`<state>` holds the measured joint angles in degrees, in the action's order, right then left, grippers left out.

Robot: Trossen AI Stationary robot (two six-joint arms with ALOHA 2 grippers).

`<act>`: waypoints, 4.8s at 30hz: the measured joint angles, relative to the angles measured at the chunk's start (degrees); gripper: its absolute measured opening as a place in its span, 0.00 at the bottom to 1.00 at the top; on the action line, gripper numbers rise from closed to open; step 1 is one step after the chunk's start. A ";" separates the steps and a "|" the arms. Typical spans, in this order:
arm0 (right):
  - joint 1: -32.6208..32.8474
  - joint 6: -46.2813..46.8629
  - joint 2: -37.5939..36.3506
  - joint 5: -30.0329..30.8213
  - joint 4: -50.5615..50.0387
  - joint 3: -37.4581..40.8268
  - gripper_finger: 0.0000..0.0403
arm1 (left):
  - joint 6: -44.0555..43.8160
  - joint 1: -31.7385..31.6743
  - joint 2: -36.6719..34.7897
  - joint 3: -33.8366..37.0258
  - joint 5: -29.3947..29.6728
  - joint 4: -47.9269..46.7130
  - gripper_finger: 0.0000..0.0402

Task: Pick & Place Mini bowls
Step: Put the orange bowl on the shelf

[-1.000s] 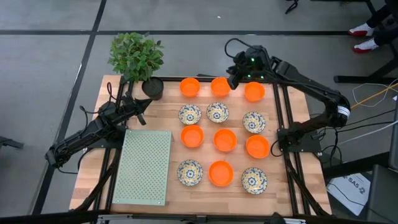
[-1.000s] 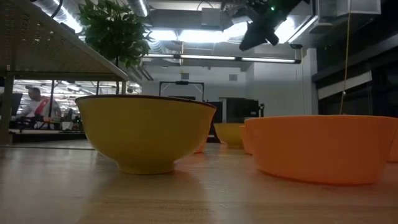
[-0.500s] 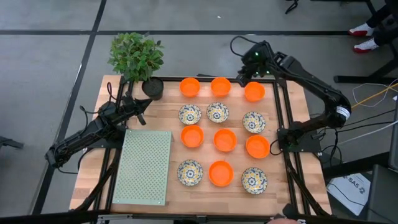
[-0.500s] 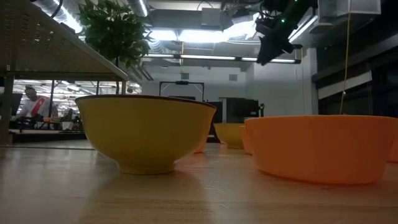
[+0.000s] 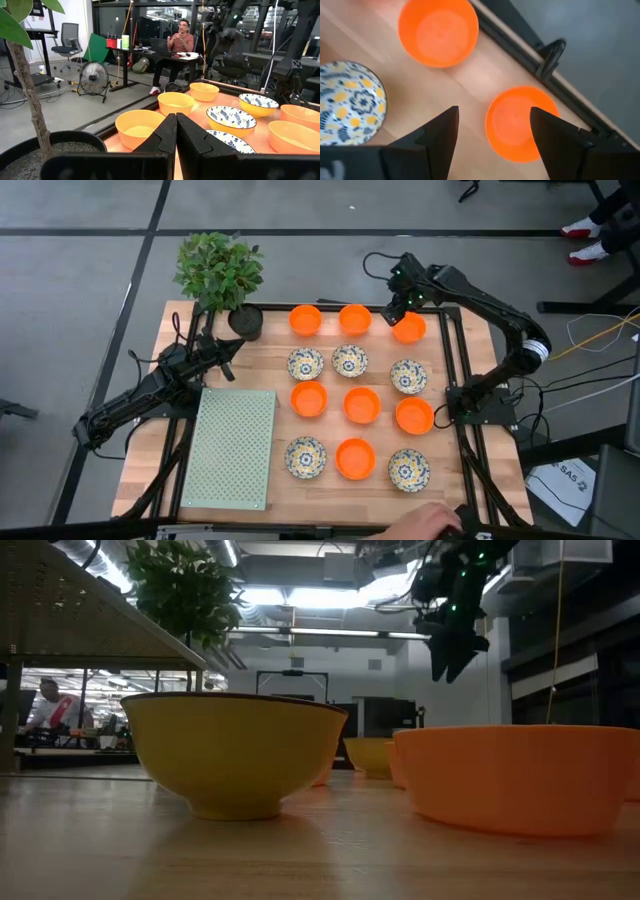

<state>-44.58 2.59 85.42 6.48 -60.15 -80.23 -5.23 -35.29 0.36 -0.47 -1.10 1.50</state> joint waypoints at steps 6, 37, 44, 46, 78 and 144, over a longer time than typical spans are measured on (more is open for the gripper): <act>0.04 0.00 3.90 0.00 -2.55 0.00 0.58 | 0.02 -0.01 0.00 -0.01 0.00 0.00 0.01; 2.08 1.28 4.82 5.01 17.75 24.40 0.58 | 0.01 -0.01 0.00 -0.01 0.00 0.00 0.01; 2.08 1.05 4.82 5.03 22.01 27.39 0.58 | 0.00 0.00 0.00 0.00 0.00 0.00 0.01; 2.08 1.35 4.82 5.04 22.59 27.81 0.58 | 0.02 -0.01 0.00 -0.02 0.00 0.00 0.01; 2.03 -6.27 2.05 -2.96 22.49 27.86 0.02 | 0.01 -0.02 0.00 -0.01 0.00 0.00 0.01; 40.76 19.04 -4.31 -17.20 48.70 4.63 0.02 | -25.05 1.64 29.91 -36.82 -50.00 13.89 0.01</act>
<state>-3.82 21.63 81.10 -10.72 -11.45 -75.59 -30.29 -33.65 30.27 -37.29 -51.10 15.39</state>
